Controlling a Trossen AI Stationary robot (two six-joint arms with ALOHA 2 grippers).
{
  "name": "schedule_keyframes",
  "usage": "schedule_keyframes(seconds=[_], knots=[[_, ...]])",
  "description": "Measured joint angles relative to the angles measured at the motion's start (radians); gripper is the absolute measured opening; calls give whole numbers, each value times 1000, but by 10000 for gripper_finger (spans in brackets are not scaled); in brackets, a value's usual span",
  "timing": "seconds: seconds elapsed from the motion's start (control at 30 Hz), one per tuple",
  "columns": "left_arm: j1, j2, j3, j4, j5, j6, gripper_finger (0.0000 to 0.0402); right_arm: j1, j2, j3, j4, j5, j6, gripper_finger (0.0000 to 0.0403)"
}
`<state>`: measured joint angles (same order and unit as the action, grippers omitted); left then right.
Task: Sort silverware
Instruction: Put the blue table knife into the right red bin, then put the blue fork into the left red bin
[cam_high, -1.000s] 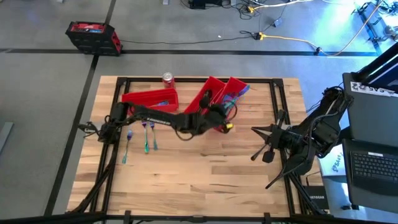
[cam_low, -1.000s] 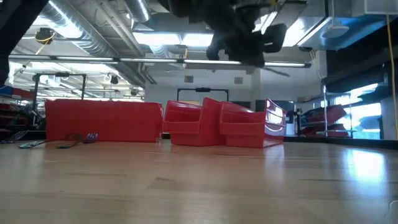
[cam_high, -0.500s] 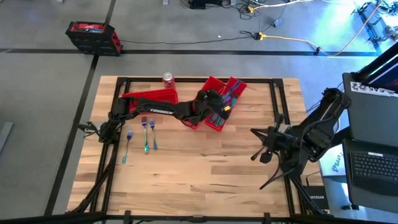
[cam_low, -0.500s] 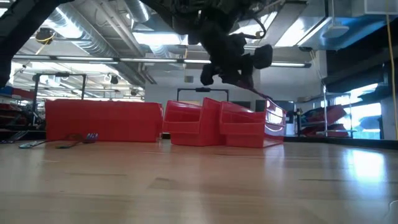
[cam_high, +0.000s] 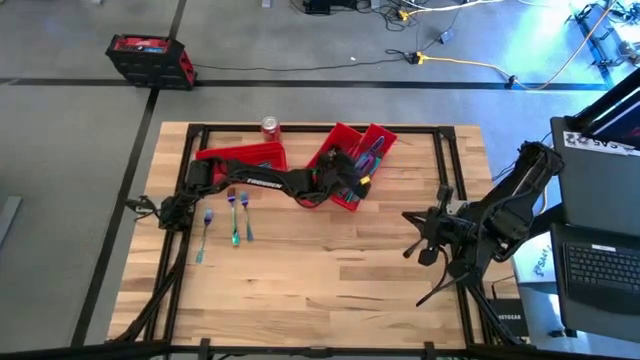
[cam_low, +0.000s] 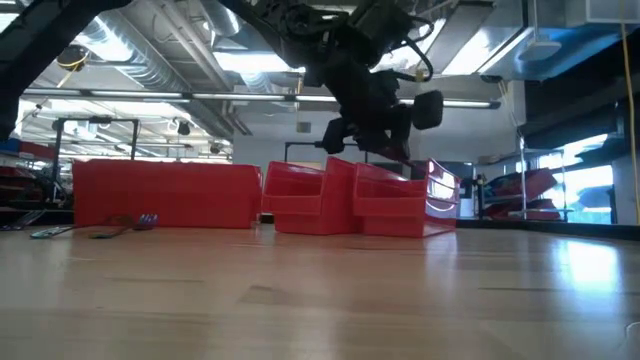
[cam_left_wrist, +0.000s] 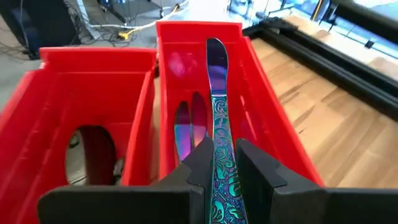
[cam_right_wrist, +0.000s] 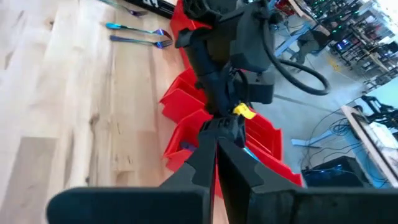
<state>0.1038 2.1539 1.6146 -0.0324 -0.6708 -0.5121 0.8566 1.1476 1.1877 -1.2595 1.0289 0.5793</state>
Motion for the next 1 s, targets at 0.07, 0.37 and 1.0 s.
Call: schedule_keyframes(seconds=[0.07, 0.37, 1.0], knots=[[1, 7, 0, -7, 13, -2, 38, 0, -3, 0, -12, -1, 0, 0], [1, 41, 0, 19, 24, 41, 82, 0, -3, 0, -24, -12, -7, 0], [-49, -30, 34, 460, 66, 446, 155, 0, -2, 0, -14, -52, -8, 0]])
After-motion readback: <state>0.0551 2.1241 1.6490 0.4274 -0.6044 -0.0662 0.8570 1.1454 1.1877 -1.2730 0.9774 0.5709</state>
